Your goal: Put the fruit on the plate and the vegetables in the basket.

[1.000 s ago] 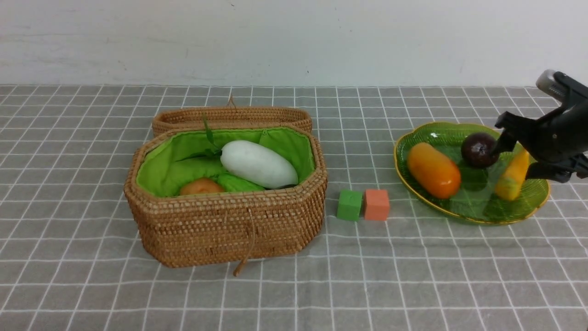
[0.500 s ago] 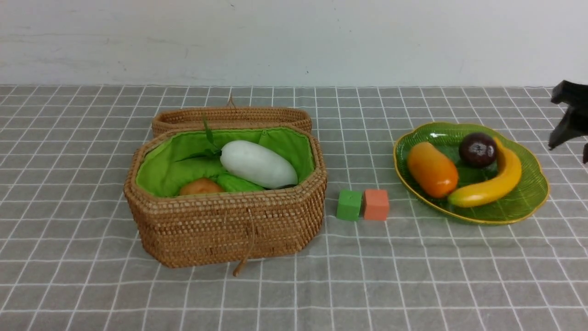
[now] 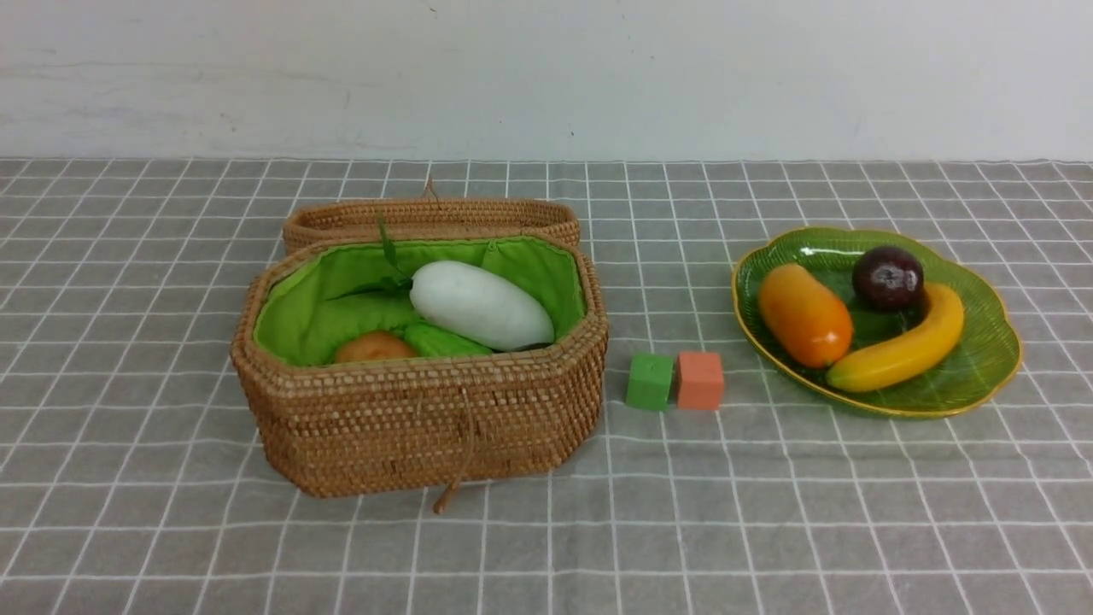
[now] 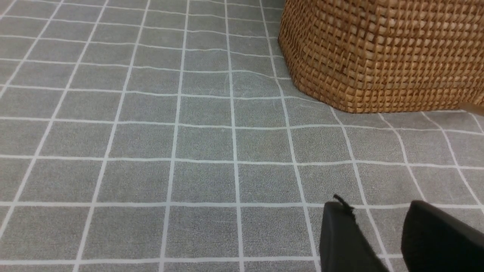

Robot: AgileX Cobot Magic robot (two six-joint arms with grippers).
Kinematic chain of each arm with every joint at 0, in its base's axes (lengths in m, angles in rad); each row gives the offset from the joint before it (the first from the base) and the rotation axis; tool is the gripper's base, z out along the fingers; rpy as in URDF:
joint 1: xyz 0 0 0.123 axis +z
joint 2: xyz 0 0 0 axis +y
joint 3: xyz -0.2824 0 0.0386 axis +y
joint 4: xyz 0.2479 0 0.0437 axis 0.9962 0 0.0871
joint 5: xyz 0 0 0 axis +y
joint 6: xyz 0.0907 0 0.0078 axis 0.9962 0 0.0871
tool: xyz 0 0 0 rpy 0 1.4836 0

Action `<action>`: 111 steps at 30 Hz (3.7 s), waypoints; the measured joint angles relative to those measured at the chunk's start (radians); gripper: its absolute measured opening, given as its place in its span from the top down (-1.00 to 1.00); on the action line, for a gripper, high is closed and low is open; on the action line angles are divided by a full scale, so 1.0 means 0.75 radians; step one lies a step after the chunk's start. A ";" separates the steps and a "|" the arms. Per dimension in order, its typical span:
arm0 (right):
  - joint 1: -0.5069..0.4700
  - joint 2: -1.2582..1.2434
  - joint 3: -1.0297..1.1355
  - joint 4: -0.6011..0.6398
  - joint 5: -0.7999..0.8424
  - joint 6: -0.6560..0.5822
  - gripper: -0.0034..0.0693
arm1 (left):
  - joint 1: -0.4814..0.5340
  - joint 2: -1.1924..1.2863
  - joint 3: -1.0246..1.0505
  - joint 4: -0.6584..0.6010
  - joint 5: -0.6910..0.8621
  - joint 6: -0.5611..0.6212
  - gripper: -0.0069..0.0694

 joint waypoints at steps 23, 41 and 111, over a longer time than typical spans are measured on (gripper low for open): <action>0.000 -0.503 0.006 -0.046 0.022 -0.052 0.92 | 0.000 0.000 0.000 0.000 0.000 0.000 0.19; 0.000 -1.334 1.105 -0.177 -1.019 -0.139 0.90 | 0.000 0.000 0.000 0.000 0.000 0.000 0.19; 0.138 -1.611 1.628 -0.175 -1.135 -0.382 0.67 | 0.114 0.000 0.000 0.000 0.000 -0.002 0.19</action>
